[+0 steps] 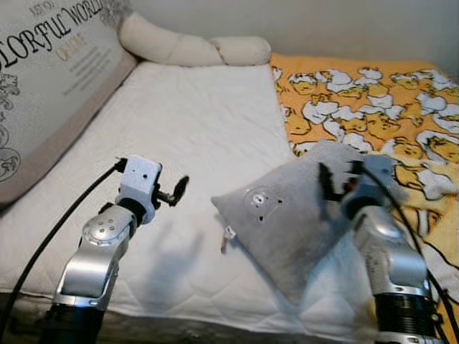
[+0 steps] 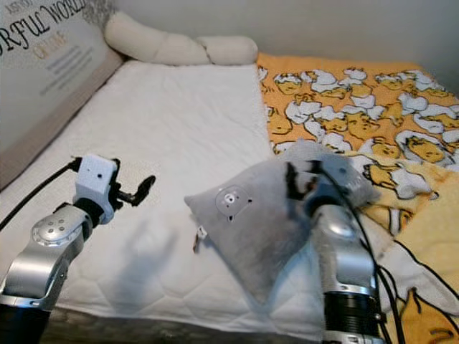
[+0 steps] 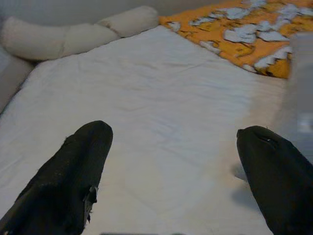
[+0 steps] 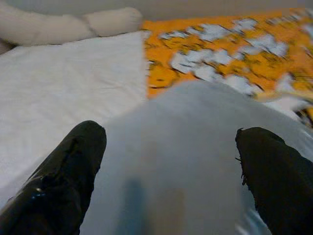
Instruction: Clean up the room
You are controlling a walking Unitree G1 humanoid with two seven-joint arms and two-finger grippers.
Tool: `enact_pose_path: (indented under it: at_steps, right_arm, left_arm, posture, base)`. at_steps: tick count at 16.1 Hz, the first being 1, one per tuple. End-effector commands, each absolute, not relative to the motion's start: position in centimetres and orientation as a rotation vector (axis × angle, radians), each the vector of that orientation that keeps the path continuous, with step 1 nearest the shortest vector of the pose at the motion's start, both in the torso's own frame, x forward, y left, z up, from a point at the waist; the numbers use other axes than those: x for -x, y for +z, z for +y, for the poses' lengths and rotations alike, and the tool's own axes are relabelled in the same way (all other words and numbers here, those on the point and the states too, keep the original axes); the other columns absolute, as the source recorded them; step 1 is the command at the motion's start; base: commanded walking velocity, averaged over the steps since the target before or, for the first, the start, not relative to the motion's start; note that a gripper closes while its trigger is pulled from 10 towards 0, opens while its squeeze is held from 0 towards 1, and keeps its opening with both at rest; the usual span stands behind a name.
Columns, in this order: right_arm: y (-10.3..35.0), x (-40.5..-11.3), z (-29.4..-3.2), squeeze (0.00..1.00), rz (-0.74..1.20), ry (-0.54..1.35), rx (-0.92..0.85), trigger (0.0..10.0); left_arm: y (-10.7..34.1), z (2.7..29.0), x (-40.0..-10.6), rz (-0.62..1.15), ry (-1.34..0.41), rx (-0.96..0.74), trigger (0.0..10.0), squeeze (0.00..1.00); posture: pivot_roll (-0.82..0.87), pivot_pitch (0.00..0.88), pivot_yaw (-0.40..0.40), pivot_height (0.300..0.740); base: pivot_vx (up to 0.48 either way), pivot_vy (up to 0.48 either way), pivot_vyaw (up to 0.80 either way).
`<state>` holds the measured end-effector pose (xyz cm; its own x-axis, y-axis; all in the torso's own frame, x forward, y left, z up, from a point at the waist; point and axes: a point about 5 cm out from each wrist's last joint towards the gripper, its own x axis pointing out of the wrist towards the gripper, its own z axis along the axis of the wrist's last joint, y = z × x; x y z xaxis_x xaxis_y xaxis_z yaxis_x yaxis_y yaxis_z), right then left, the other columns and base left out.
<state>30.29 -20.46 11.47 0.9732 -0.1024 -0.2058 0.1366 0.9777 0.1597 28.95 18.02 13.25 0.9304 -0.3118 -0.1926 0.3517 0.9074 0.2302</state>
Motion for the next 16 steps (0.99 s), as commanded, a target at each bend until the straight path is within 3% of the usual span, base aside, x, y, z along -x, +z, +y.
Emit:
enact_pose_path:
  at_steps: [1, 2, 3, 5, 12, 14, 15, 16]
  right_arm:
    - [10.9, -30.2, -21.4, 1.00, 0.237, -0.191, -0.236, 10.0]
    - [10.6, -30.1, -21.7, 1.00, 0.254, -0.220, -0.244, 10.0]
    - [8.2, -29.5, -22.6, 1.00, 0.399, -0.305, -0.361, 10.0]
    - [6.5, -29.2, -21.5, 1.00, 0.469, -0.202, -0.567, 10.0]
    - [3.1, -30.4, -19.3, 1.00, 0.542, -0.106, -1.064, 10.0]
    - [2.6, -30.7, -19.0, 0.69, 0.559, -0.122, -1.091, 10.0]
    - [2.5, -31.0, -18.8, 0.00, 0.559, -0.134, -1.095, 10.0]
    - [2.4, -31.2, -18.9, 0.00, 0.547, -0.154, -1.079, 3.3]
  left_arm:
    - [13.7, 17.5, -29.0, 0.142, -0.415, -0.282, 10.0, 0.00]
    - [13.7, 17.5, -29.0, 0.143, -0.434, -0.283, 10.0, 0.00]
    - [13.7, 17.2, -28.7, 0.164, -0.549, -0.305, 10.0, 0.00]
    - [13.7, 16.8, -28.2, 0.197, -0.684, -0.332, 10.0, 0.00]
    - [13.7, 16.8, -28.0, 0.232, -0.789, -0.364, 10.0, 0.00]
    - [13.8, 16.7, -27.8, 0.234, -0.804, -0.362, 10.0, 0.00]
    - [13.8, 16.8, -27.8, 0.236, -0.808, -0.364, 10.0, 0.00]
    - [13.8, 16.9, -27.8, 0.237, -0.809, -0.364, 10.0, 0.00]
  posture:
    - [0.02, 0.000, 0.011, 0.740]
    - [0.02, 0.000, 0.011, 0.740]
    - [0.02, 0.000, 0.015, 0.740]
    - [0.02, 0.000, 0.023, 0.740]
    - [0.04, 0.000, 0.042, 0.740]
    - [0.05, 0.000, 0.038, 0.740]
    - [0.06, 0.000, 0.034, 0.740]
    - [0.06, 0.000, 0.029, 0.740]
  base:
    - [0.000, 0.000, 0.00]
    - [0.000, 0.000, 0.00]
    - [0.000, 0.000, 0.00]
    - [0.000, 0.000, 0.00]
    - [0.000, 0.000, 0.00]
    - [0.000, 0.000, 0.00]
    - [0.000, 0.000, 0.00]
    - [0.000, 0.000, 0.00]
